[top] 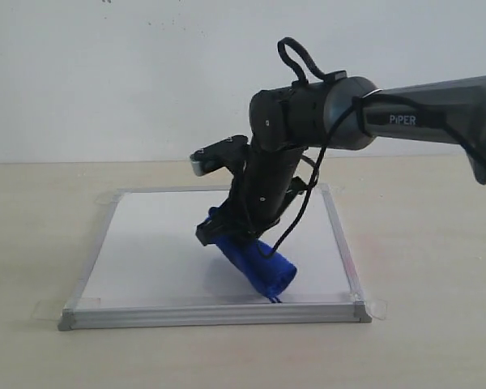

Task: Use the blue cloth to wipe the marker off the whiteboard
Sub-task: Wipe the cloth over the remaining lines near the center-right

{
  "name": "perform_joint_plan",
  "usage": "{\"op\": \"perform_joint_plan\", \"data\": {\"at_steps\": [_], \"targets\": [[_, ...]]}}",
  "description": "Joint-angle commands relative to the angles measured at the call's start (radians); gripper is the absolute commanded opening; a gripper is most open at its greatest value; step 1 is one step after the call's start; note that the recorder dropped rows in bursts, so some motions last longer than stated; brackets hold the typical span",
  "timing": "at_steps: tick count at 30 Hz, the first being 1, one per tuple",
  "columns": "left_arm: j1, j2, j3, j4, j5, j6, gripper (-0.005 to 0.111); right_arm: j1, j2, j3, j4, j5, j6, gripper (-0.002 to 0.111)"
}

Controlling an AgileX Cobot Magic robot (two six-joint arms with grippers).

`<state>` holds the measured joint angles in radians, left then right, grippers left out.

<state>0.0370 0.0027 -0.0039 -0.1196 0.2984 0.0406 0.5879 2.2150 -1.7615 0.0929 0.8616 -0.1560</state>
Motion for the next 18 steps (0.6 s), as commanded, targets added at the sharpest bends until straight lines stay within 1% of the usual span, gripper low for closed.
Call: {"op": "perform_joint_plan", "data": {"at_steps": [1,5,7,8,9,10,13,16,18], "targets": [[0.003,-0.003,0.004,0.005,0.001,0.005,0.004,0.050,-0.004,-0.005,0.082,-0.117,-0.126,-0.001],[0.003,-0.003,0.004,0.005,0.001,0.005,0.004,0.096,-0.004,-0.005,0.087,-0.242,-0.113,-0.001],[0.003,-0.003,0.004,0.005,0.001,0.005,0.004,0.108,0.006,-0.005,0.087,-0.310,0.004,-0.001],[0.003,-0.003,0.004,0.005,0.001,0.005,0.004,0.108,0.022,-0.005,0.072,-0.327,0.131,-0.001],[0.003,-0.003,0.004,0.005,0.001,0.005,0.004,0.106,0.031,-0.005,0.044,-0.327,0.198,-0.001],[0.003,-0.003,0.004,0.005,0.001,0.005,0.004,0.104,0.052,-0.005,-0.021,-0.310,0.290,-0.001],[0.003,-0.003,0.004,0.005,0.001,0.005,0.004,0.089,0.083,-0.005,-0.142,-0.236,0.387,-0.001],[0.003,-0.003,0.004,0.005,0.001,0.005,0.004,0.054,0.087,-0.005,-0.342,-0.097,0.486,-0.001],[0.003,-0.003,0.004,0.005,0.001,0.005,0.004,0.030,0.087,-0.005,-0.500,0.036,0.537,-0.001]]}}
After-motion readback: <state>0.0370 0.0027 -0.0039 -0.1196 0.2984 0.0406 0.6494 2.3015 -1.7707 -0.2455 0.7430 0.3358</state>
